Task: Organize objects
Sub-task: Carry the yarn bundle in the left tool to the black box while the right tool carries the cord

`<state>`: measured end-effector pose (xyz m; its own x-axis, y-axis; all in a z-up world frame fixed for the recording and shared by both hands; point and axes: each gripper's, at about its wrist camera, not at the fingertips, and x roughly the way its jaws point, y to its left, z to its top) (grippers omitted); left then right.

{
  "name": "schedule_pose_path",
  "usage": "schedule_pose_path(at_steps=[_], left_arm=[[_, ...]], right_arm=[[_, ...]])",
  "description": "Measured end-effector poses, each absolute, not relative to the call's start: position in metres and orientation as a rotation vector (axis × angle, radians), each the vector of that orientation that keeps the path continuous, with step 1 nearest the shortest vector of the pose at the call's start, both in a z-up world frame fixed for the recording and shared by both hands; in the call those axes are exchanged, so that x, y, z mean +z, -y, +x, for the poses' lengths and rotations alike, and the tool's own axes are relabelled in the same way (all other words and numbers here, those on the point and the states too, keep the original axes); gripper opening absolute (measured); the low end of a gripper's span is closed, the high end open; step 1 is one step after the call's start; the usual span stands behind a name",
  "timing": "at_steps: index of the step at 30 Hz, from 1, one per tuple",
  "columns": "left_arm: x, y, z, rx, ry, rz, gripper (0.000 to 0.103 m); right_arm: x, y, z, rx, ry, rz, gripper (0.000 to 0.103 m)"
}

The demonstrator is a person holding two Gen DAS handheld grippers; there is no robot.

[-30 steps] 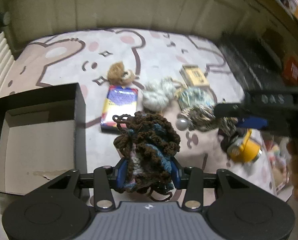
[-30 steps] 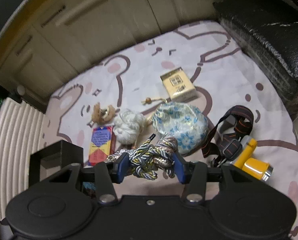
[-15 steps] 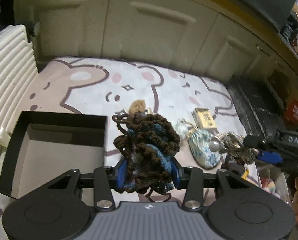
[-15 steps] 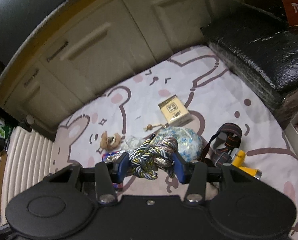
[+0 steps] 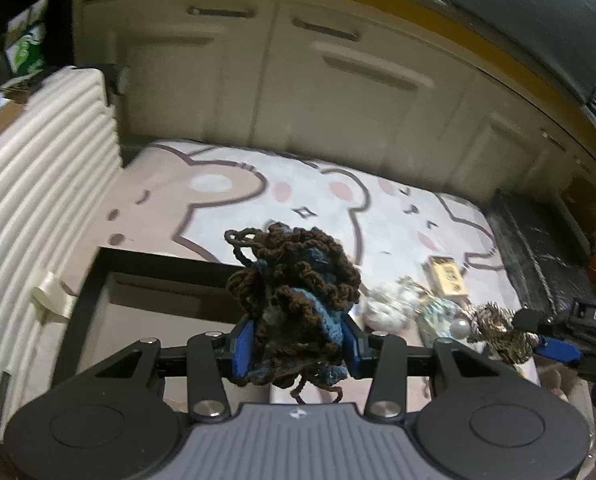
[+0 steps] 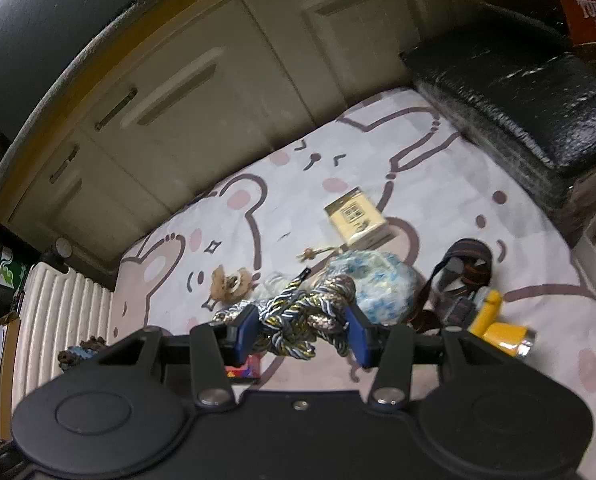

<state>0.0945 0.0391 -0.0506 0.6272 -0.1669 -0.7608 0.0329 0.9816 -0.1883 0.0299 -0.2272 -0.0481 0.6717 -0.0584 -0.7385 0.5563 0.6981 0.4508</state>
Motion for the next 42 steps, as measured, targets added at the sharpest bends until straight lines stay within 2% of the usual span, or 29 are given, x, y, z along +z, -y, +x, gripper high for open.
schedule_pose_path(at_steps=[17,40,42], left_arm=[[-0.055,-0.108,0.094,0.023,-0.918,-0.108,0.045],[-0.111,-0.145,0.095,0.026,-1.122,0.086,0.046],[-0.114,-0.146,0.096,0.023,-1.13,0.091,0.049]], right_arm=[[-0.044,0.151,0.082,-0.226,-0.824,0.683,0.048],[-0.066,0.045,0.131,-0.049,-1.021,0.553,0.048],[-0.069,0.039,0.134,-0.043,-1.037,0.535,0.048]])
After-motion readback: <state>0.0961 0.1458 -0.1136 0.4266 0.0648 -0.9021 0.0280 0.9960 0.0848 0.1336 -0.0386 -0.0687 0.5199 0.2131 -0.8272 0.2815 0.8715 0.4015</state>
